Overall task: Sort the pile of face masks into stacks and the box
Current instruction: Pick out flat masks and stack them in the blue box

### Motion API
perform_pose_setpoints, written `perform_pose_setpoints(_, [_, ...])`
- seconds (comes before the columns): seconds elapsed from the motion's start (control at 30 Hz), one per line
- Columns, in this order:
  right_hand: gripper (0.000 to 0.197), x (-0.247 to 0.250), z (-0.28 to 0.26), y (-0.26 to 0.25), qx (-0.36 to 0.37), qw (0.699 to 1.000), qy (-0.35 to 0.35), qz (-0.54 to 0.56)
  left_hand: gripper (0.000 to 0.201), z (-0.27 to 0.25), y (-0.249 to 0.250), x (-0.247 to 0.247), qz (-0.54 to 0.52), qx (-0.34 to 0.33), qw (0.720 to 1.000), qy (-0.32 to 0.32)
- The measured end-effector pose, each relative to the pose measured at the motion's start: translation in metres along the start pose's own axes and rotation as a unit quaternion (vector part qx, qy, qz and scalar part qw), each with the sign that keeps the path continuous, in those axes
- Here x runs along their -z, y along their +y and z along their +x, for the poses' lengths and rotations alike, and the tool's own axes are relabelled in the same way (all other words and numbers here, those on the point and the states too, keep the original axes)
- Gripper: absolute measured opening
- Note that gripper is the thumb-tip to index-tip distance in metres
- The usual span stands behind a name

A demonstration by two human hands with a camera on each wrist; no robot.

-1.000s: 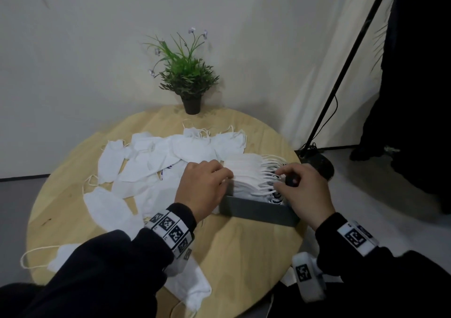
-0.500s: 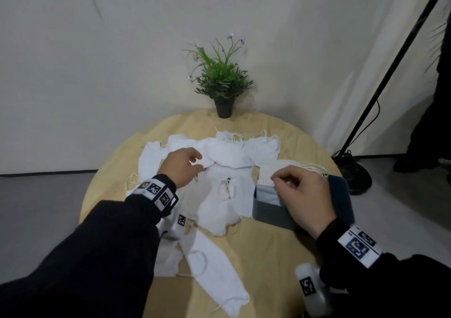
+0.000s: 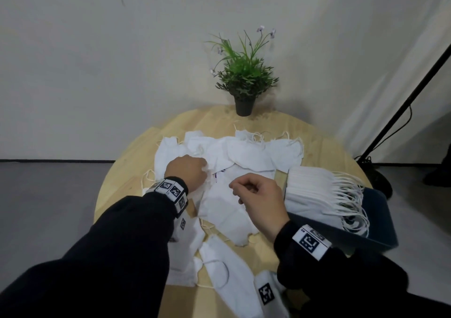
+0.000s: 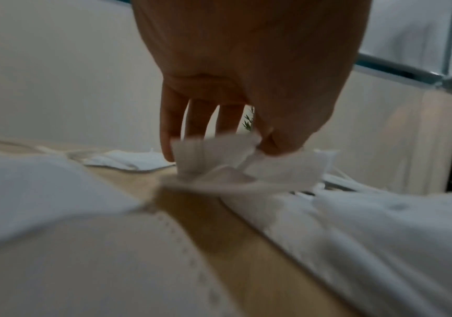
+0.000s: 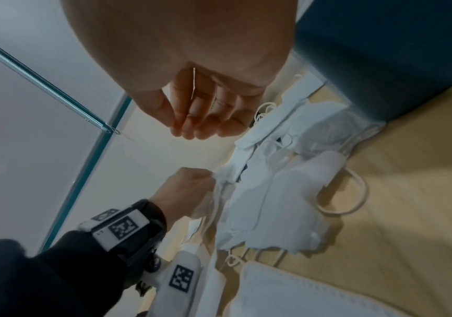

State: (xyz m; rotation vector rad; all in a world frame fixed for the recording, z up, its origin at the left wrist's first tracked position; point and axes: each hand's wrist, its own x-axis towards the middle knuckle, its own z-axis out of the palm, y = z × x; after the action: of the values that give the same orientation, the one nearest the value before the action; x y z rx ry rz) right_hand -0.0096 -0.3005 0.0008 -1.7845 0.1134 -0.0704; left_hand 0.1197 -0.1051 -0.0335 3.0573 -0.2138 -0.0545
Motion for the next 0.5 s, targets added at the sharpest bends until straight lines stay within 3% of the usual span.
perform_pose_setpoints(0.1, [0.012,0.000,0.003,0.002,-0.042,0.999,-0.009,0.016,0.021,-0.007,0.000,0.026,-0.075,0.043,0.993,0.077])
perform_pose_setpoints(0.17, [0.011,0.004,0.004,0.001,-0.113,0.989,-0.022,0.092,0.025,-0.011,0.000,0.046,-0.154,0.056,0.980,0.115])
perform_pose_setpoints(0.23, [0.027,0.008,0.006,-0.002,-0.180,0.966,-0.035,0.182,0.022,-0.019,0.003,0.061,-0.273,0.031,0.954,0.120])
perform_pose_setpoints(0.3, [0.043,0.012,0.008,-0.007,-0.211,0.948,-0.040,0.234,0.034,-0.032,0.007,0.067,-0.323,-0.058,0.939,0.101])
perform_pose_setpoints(0.37, [0.052,0.015,0.008,-0.011,-0.220,0.947,-0.052,0.230,0.048,-0.047,0.008,0.066,-0.262,-0.147,0.951,0.068])
perform_pose_setpoints(0.5, [0.067,0.017,0.001,-0.011,-0.224,0.959,-0.082,0.152,0.058,-0.068,0.011,0.074,-0.323,-0.229,0.917,-0.050])
